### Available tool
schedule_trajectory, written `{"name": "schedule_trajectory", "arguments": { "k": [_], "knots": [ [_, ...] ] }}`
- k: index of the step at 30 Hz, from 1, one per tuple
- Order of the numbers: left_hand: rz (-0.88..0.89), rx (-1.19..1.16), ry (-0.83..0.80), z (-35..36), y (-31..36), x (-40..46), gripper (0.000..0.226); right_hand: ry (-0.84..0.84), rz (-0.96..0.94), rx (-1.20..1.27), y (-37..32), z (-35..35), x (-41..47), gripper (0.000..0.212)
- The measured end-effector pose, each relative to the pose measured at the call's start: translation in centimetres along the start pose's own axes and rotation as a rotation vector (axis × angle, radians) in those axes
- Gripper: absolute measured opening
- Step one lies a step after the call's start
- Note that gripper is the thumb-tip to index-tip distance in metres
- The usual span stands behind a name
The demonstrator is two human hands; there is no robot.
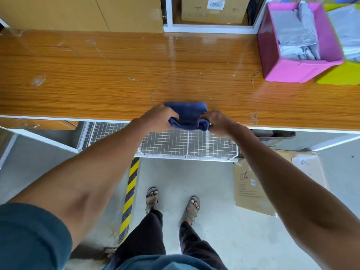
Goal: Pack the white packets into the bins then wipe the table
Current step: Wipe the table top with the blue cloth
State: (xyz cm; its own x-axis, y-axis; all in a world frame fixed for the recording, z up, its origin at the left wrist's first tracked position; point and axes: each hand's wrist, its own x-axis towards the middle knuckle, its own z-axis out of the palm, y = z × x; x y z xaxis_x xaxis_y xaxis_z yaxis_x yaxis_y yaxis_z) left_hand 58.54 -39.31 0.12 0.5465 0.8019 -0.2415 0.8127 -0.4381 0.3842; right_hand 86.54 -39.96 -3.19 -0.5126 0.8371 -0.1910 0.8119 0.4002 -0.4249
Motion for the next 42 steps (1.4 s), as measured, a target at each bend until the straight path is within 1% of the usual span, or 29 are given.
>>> {"name": "schedule_trajectory", "arguments": {
  "k": [1, 2, 3, 4, 5, 7, 8, 10, 12, 15, 18, 20, 21, 23, 25, 27, 30, 33, 35, 37, 38, 40, 42],
  "knots": [
    [-0.069, -0.120, -0.054, -1.0, 0.7, -0.4, 0.011, -0.100, 0.086, 0.065, -0.5, -1.2, -0.5, 0.012],
    [-0.141, -0.248, -0.094, -1.8, 1.0, -0.6, 0.004, -0.151, 0.160, 0.153, -1.0, -2.4, -1.0, 0.016],
    [-0.204, -0.382, -0.109, -2.7, 1.5, -1.0, 0.007, -0.178, 0.187, 0.273, -1.2, -3.2, -1.5, 0.029],
    [-0.248, -0.520, -0.100, -3.4, 1.7, -1.3, 0.016, -0.169, 0.185, 0.452, -1.6, -4.1, -2.2, 0.037],
    [-0.281, -0.670, -0.071, -4.1, 1.9, -1.7, 0.022, -0.125, 0.183, 0.669, -1.8, -4.8, -2.8, 0.042],
    [-0.320, -0.970, 0.010, -4.9, 2.4, -2.6, 0.019, -0.076, 0.226, 1.033, -2.2, -5.4, -4.2, 0.040],
    [-0.329, -1.089, 0.056, -5.0, 2.8, -3.1, 0.017, -0.064, 0.252, 1.142, -2.5, -5.6, -4.8, 0.040],
    [-0.354, -1.250, 0.146, -4.8, 3.4, -3.6, 0.013, -0.028, 0.297, 1.303, -3.0, -5.3, -5.3, 0.042],
    [-0.394, -1.331, 0.189, -3.9, 4.1, -4.1, 0.010, 0.028, 0.344, 1.363, -3.4, -4.7, -5.4, 0.043],
    [-0.467, -1.386, 0.191, -2.8, 5.0, -4.6, 0.009, 0.079, 0.383, 1.373, -4.1, -4.0, -5.3, 0.041],
    [-0.472, -1.424, 0.245, -3.0, 5.5, -4.6, 0.005, 0.119, 0.378, 1.436, -4.2, -4.1, -5.4, 0.043],
    [-0.452, -1.495, 0.298, -3.3, 5.4, -4.4, 0.008, 0.140, 0.334, 1.495, -4.2, -4.4, -5.5, 0.043],
    [-0.436, -1.545, 0.291, -3.2, 5.2, -4.3, 0.011, 0.136, 0.297, 1.524, -4.3, -4.6, -5.7, 0.042],
    [-0.388, -1.596, 0.177, -2.9, 5.1, -4.5, 0.014, 0.110, 0.223, 1.556, -4.3, -4.7, -5.8, 0.041],
    [-0.364, -1.527, 0.044, -2.2, 5.1, -4.7, 0.023, 0.085, 0.205, 1.509, -4.2, -5.0, -6.1, 0.038],
    [-0.371, -1.469, 0.015, -1.8, 5.0, -4.7, 0.030, 0.059, 0.200, 1.435, -4.1, -5.4, -6.3, 0.034],
    [-0.404, -1.497, 0.069, -2.1, 4.8, -4.1, 0.033, 0.077, 0.203, 1.418, -3.6, -5.9, -6.2, 0.035],
    [-0.356, -1.529, 0.104, -2.8, 4.7, -3.1, 0.043, 0.171, 0.174, 1.468, -2.9, -6.2, -5.8, 0.035],
    [-0.302, -1.444, 0.103, -3.2, 4.8, -2.6, 0.044, 0.235, 0.154, 1.495, -2.6, -6.4, -5.5, 0.036],
    [-0.268, -1.320, 0.116, -3.5, 5.1, -2.3, 0.037, 0.264, 0.136, 1.489, -2.5, -6.7, -5.6, 0.045],
    [-0.259, -1.292, 0.142, -3.7, 5.3, -2.3, 0.038, 0.265, 0.119, 1.470, -2.5, -6.8, -5.7, 0.052],
    [-0.240, -1.254, 0.198, -3.9, 5.7, -2.2, 0.046, 0.262, 0.094, 1.427, -2.2, -6.9, -5.8, 0.061],
    [-0.251, -1.217, 0.217, -4.1, 6.0, -2.1, 0.056, 0.253, 0.099, 1.410, -1.7, -6.8, -6.0, 0.062]
  ]
}}
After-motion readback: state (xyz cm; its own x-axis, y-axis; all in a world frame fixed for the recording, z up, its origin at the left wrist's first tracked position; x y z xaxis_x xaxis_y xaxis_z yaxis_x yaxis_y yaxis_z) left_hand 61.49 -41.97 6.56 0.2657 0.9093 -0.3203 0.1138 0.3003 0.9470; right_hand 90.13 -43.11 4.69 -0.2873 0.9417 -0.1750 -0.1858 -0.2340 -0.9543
